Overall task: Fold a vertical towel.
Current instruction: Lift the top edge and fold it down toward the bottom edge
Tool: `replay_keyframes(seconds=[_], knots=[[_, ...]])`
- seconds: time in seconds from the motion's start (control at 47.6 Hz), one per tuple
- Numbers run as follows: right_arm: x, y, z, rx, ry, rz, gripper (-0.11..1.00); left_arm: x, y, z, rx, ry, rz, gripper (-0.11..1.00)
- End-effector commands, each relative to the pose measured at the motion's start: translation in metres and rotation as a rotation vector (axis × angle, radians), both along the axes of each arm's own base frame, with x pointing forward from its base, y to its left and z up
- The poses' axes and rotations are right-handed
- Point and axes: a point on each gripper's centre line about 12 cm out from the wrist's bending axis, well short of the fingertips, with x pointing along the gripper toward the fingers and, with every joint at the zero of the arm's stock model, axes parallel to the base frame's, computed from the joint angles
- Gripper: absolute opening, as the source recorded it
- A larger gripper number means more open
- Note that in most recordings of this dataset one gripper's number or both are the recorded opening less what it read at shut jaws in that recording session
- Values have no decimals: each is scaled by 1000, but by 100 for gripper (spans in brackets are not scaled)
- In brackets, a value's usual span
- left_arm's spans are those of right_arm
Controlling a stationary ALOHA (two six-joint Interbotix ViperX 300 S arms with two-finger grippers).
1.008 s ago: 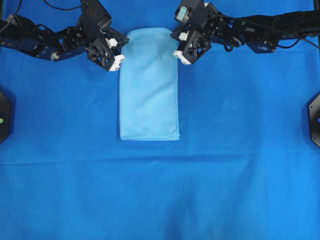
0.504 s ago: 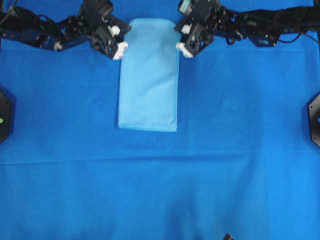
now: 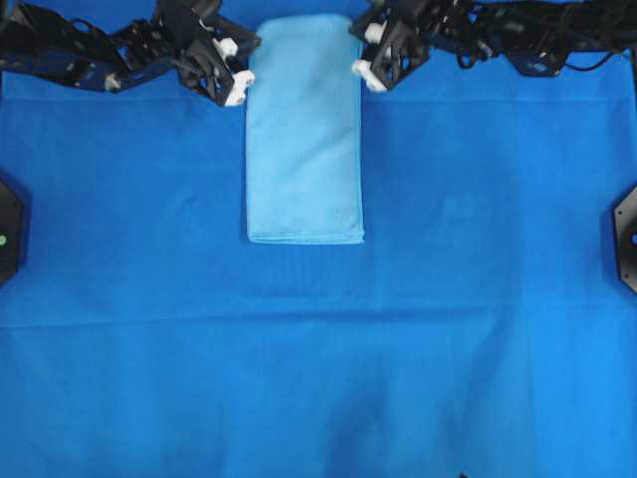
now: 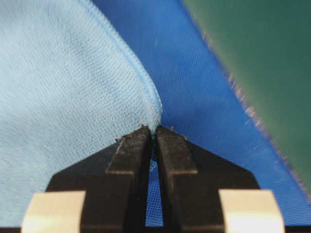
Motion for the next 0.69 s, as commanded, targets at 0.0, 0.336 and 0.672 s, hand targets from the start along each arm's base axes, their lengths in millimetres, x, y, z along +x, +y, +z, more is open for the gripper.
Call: replay_keyframes(seconds=[0.0,0.336,0.672], knots=[[-1,1,33,-38,-59,-2,5,-2,-1,29,52,-54,-8,2],[-3,45,70,-58,-109,77,5,-9,-42,67,115,-85,-111,2],[-9,108,69,-30,-84,206,5,-10,-109,59,96,-65,-288,2]])
